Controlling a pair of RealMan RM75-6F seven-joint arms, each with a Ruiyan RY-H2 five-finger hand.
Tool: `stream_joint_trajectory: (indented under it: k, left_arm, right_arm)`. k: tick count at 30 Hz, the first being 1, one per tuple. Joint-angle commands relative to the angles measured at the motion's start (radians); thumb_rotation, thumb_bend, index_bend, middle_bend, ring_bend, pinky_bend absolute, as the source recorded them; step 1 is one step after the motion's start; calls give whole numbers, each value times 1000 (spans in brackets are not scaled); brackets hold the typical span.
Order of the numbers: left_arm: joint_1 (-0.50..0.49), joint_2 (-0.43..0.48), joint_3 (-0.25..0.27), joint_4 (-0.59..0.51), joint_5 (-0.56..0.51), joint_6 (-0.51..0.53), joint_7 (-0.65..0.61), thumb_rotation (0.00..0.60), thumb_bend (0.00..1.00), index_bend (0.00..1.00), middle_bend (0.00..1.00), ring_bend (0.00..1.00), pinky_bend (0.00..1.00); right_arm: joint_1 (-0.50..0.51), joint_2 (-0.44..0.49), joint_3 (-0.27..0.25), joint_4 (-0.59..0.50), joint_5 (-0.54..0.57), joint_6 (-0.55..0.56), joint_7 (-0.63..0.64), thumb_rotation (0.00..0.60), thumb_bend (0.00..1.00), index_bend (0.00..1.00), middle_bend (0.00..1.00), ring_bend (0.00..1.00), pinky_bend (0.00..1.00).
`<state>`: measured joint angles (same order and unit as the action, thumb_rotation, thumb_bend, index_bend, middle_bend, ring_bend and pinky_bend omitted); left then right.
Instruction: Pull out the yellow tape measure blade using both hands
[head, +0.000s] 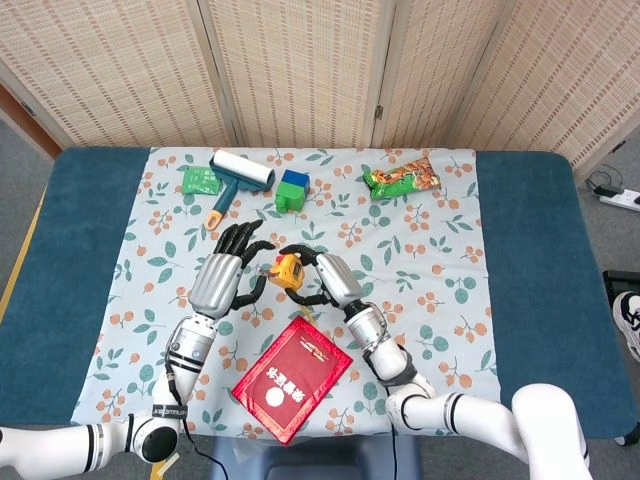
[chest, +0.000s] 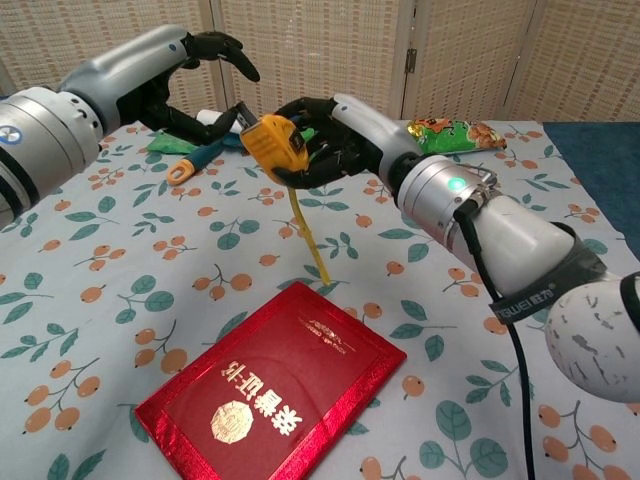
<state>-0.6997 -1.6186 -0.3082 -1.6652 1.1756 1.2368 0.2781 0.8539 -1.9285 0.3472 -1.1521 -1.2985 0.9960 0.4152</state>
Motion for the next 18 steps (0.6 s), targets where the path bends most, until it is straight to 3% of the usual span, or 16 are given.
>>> stream_joint_trajectory:
  k: [1, 6, 18]
  left_arm:
    - [-2, -2, 0, 2, 0, -1, 0, 600, 811, 414, 101, 57, 0]
    - [-5, -5, 0, 7, -4, -8, -2, 600, 815, 497, 113, 58, 0]
    - [8, -34, -17, 56, 3, 26, -70, 600, 820, 547, 173, 102, 0]
  right_arm:
    - [1, -1, 1, 2, 0, -1, 2, 600, 384, 571, 460, 458, 321]
    - [3, -1, 3, 5, 0, -3, 6, 600, 384, 571, 460, 459, 321]
    - [-4, 25, 0, 6, 4, -16, 13, 600, 383, 571, 460, 458, 319]
